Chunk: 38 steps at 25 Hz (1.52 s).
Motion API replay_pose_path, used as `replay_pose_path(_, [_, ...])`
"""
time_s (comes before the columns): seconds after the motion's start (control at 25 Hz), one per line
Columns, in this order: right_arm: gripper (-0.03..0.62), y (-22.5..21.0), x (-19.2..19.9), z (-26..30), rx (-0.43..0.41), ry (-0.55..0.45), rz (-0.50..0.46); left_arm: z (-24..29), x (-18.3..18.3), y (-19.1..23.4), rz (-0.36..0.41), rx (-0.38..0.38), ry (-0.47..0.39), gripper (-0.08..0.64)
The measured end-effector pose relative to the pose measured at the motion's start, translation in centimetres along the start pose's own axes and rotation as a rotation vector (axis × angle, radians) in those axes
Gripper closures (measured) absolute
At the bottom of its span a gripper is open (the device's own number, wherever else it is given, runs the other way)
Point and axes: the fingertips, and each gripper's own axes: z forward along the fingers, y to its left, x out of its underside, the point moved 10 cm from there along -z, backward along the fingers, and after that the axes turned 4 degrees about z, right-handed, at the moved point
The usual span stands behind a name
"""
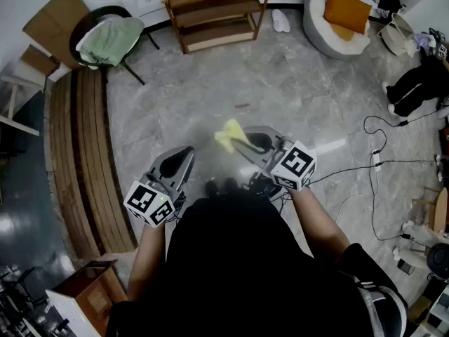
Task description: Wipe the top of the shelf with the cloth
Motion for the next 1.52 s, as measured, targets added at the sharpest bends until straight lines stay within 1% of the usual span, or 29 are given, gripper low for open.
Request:
replay_pose_path(0.16, [0.543, 1.8, 0.6, 0.0, -0.08, -0.023, 0.028, -1.2, 0.6, -1.8, -0.015, -0.012, 0.051, 0.548])
replay_pose_path(0.28, [0.543, 1.8, 0.8, -0.4, -0.082, -0.019, 0.027, -0.1, 0.9, -2.2, -0.036, 0.003, 0.064, 0.548])
replay_pose_path(0.36, [0.543, 1.8, 1.1, -1.0, -0.09, -0.045, 0.029, 0.8, 0.8, -2.3, -0.042, 0.017, 0.046, 0.548])
replay_pose_path(0.4, [0.543, 1.7, 1.4, -1.5, -0.09, -0.053, 0.036, 1.2, 0.8, -2.3, -0.047, 0.017, 0.034, 0.548])
replay_pose_path(0.48, [0.543, 1.1, 2.2, -3.1, -0.062, -0.043, 0.056, 2.2, 0.4, -3.2, -0.054, 0.008, 0.022, 0.548])
replay_pose_path(0.56, [0.543, 0.6, 2.5, -4.8, -0.024, -0.035, 0.086, 2.8, -0.5, -4.5, -0.049, 0.004, 0.033, 0.548])
replay_pose_path(0.64, [0.543, -0.3, 2.3, -5.4, -0.004, -0.043, 0.108, 3.1, -1.2, -4.4, -0.045, 0.001, 0.049, 0.548])
replay_pose_path(0.72, [0.543, -1.7, 2.2, -4.9, 0.005, -0.041, 0.111, 3.3, -0.9, -2.8, -0.063, -0.016, 0.062, 0.548])
replay_pose_path(0.88, [0.543, -3.2, 2.9, -3.8, 0.004, -0.014, 0.122, 2.5, 1.0, 0.1, -0.132, -0.06, 0.082, 0.548])
replay_pose_path(1.04, [0.543, -5.4, 3.1, -1.0, 0.013, 0.0, 0.129, 3.1, 1.8, 4.2, -0.152, -0.06, 0.067, 0.548])
replay_pose_path(1.16, [0.543, -7.8, 2.3, 1.9, 0.016, 0.021, 0.13, 4.3, 2.4, 7.8, -0.176, -0.054, 0.051, 0.548])
replay_pose_path(1.32, [0.543, -11.8, 0.4, 7.4, 0.042, 0.06, 0.137, 5.8, 1.5, 14.1, -0.211, -0.048, 0.03, 0.548])
replay_pose_path(1.44, [0.542, -15.1, -1.9, 11.8, 0.059, 0.092, 0.127, 6.8, -0.2, 19.4, -0.226, -0.04, 0.012, 0.548])
replay_pose_path(1.52, [0.543, -17.1, -3.7, 14.5, 0.067, 0.097, 0.116, 7.6, -1.7, 22.8, -0.241, -0.027, 0.0, 0.548])
